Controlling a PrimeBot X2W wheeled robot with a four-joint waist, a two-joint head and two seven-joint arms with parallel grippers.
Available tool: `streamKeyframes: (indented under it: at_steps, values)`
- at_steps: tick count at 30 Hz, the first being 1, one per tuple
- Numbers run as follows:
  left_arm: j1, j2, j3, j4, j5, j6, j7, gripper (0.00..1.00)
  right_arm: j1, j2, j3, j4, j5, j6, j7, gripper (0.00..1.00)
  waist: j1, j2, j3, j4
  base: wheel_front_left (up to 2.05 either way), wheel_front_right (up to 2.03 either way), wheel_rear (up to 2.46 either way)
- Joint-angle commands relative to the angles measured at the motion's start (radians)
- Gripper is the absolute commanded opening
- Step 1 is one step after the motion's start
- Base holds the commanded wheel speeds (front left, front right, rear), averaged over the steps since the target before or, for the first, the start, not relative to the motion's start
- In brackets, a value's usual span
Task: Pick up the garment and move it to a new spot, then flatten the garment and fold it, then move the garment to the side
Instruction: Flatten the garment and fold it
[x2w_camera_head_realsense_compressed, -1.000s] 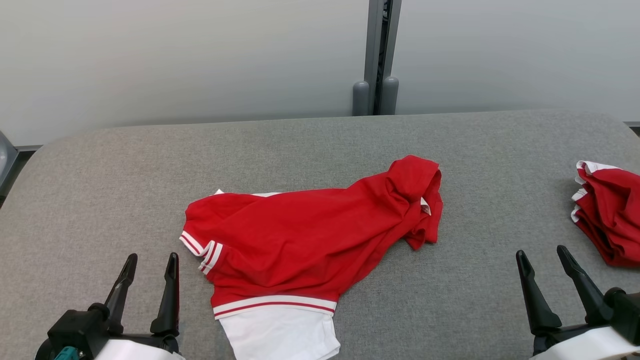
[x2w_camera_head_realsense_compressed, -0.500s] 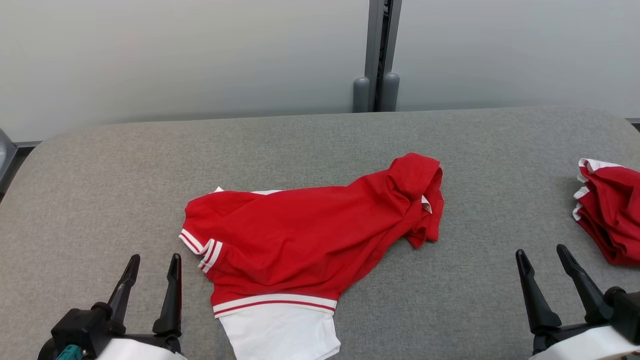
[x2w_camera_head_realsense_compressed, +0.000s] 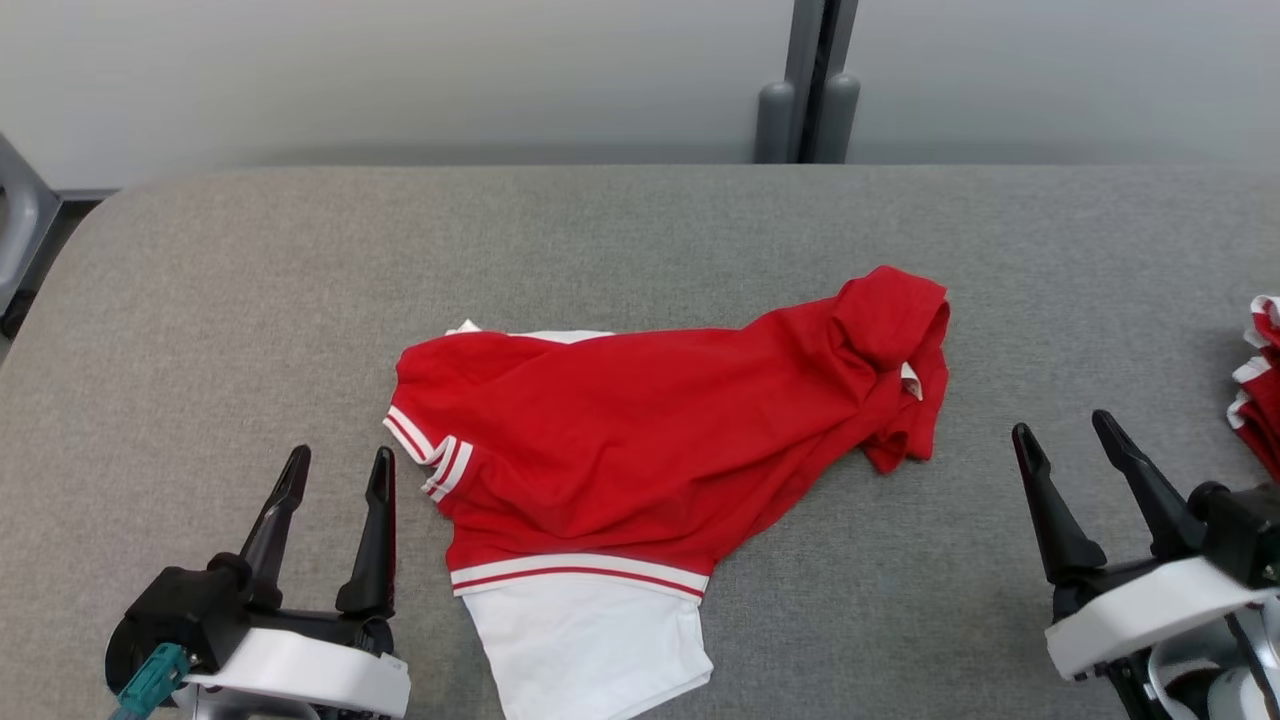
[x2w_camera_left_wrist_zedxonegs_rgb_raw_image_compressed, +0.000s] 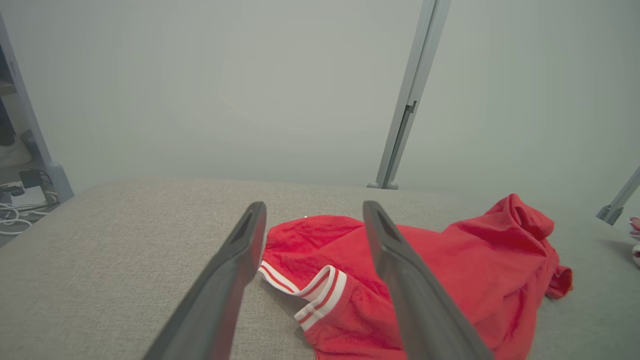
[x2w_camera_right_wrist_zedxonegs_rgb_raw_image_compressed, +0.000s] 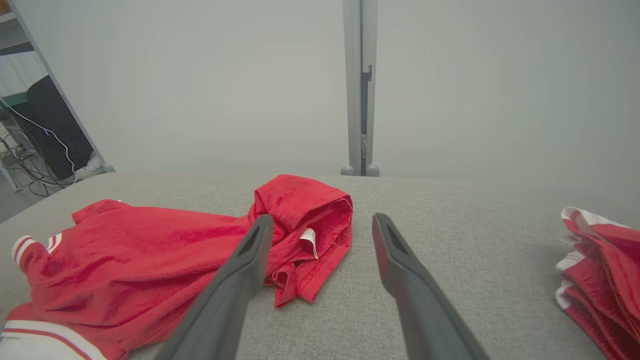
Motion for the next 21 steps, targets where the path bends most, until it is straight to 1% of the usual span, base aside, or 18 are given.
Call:
streamKeyframes:
  at_steps: [1, 5, 9, 13, 18, 19, 20, 21]
  values:
    - [-0.031, -0.006, -0.003, 0.005, 0.006, -0.005, -0.008, 1.0, -0.041, -0.018, 0.01, 0.025, 0.015, 0.0, 0.007, 1.0, 0.0, 0.0, 0.055, 0.039, 0.0, 0.0, 0.0]
    - [-0.075, -0.02, -0.011, 0.024, 0.008, -0.017, -0.023, 1.0, -0.141, -0.06, 0.075, 0.108, 0.049, 0.0, 0.032, 1.0, 0.0, 0.0, 0.127, 0.07, 0.0, 0.0, 0.0]
    - [-0.115, -0.043, -0.021, 0.052, 0.012, -0.034, -0.041, 1.0, -0.229, -0.099, 0.124, 0.193, 0.087, 0.0, 0.056, 1.0, 0.0, 0.0, 0.177, 0.097, 0.0, 0.0, 0.0]
    - [-0.145, -0.053, -0.026, 0.082, 0.016, -0.047, -0.053, 1.0, -0.293, -0.132, 0.165, 0.259, 0.12, 0.0, 0.076, 1.0, 0.0, 0.0, 0.203, 0.114, 0.0, 0.0, 0.0]
    - [-0.165, -0.061, -0.022, 0.112, 0.022, -0.061, -0.063, 1.0, -0.336, -0.156, 0.215, 0.307, 0.155, 0.0, 0.084, 1.0, 0.0, 0.0, 0.213, 0.115, 0.0, 0.0, 0.0]
    - [-0.169, -0.063, -0.021, 0.117, 0.024, -0.062, -0.064, 1.0, -0.344, -0.16, 0.223, 0.313, 0.162, 0.0, 0.08, 0.82, 0.0, 0.0, 0.214, 0.113, 0.0, 0.0, 0.0]
    - [-0.174, -0.064, -0.019, 0.121, 0.026, -0.064, -0.064, 1.0, -0.349, -0.163, 0.228, 0.316, 0.169, 0.0, 0.073, 0.43, 0.0, 0.0, 0.215, 0.112, 0.0, 0.0, 0.0]
    - [-0.179, -0.065, -0.018, 0.124, 0.027, -0.066, -0.066, 1.0, -0.352, -0.163, 0.234, 0.319, 0.175, 0.0, 0.07, 0.16, 0.0, 0.0, 0.216, 0.11, 0.0, 0.0, 0.0]
